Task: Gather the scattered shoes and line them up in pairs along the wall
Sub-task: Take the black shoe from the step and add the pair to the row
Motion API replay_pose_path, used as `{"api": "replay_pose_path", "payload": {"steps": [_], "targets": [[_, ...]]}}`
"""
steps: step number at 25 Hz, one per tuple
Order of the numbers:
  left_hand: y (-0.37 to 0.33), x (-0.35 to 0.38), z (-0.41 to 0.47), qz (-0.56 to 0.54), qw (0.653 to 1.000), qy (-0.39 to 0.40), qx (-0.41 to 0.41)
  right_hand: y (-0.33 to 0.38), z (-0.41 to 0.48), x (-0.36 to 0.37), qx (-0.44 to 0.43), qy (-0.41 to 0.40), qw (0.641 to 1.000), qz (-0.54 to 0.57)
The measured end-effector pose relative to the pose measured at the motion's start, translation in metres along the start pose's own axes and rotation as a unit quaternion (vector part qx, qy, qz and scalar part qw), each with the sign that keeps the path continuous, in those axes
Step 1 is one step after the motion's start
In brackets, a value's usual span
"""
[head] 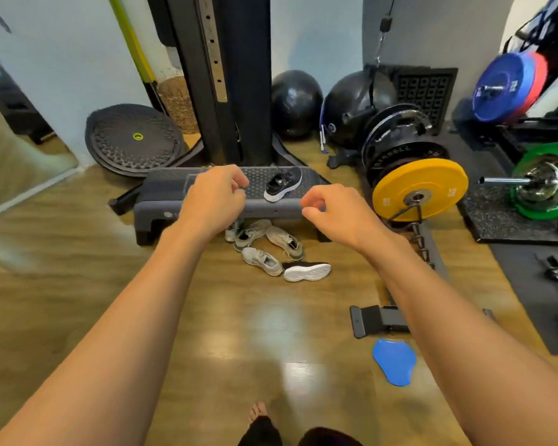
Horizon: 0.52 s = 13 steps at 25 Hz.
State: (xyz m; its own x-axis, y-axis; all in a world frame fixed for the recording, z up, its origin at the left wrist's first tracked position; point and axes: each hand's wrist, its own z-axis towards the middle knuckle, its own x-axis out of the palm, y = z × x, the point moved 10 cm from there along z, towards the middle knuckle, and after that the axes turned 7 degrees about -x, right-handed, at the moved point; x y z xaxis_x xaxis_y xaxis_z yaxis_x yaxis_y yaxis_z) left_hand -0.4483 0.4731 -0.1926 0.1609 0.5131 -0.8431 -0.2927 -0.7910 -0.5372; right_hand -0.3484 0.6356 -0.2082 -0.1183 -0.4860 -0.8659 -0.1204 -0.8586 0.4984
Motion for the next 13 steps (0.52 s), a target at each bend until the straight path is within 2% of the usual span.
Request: {"api": "replay_pose_path", "payload": {"steps": [6,10,13], "targets": [[0.042,0.071,0.143,-0.018,0.998,0.055,-0.009,-0.05,0.132,0.058,0.052,0.014,0.998,0.025],[0.108,0.147,0.221,-0.025,0.994,0.088,-0.066,-0.095,0.214,0.142,0.103,0.062,0.99,0.071],[0.153,0.215,0.266,-0.045,0.99,0.107,-0.086,-0.136,0.253,0.206,0.151,0.053,0.983,0.096]]}}
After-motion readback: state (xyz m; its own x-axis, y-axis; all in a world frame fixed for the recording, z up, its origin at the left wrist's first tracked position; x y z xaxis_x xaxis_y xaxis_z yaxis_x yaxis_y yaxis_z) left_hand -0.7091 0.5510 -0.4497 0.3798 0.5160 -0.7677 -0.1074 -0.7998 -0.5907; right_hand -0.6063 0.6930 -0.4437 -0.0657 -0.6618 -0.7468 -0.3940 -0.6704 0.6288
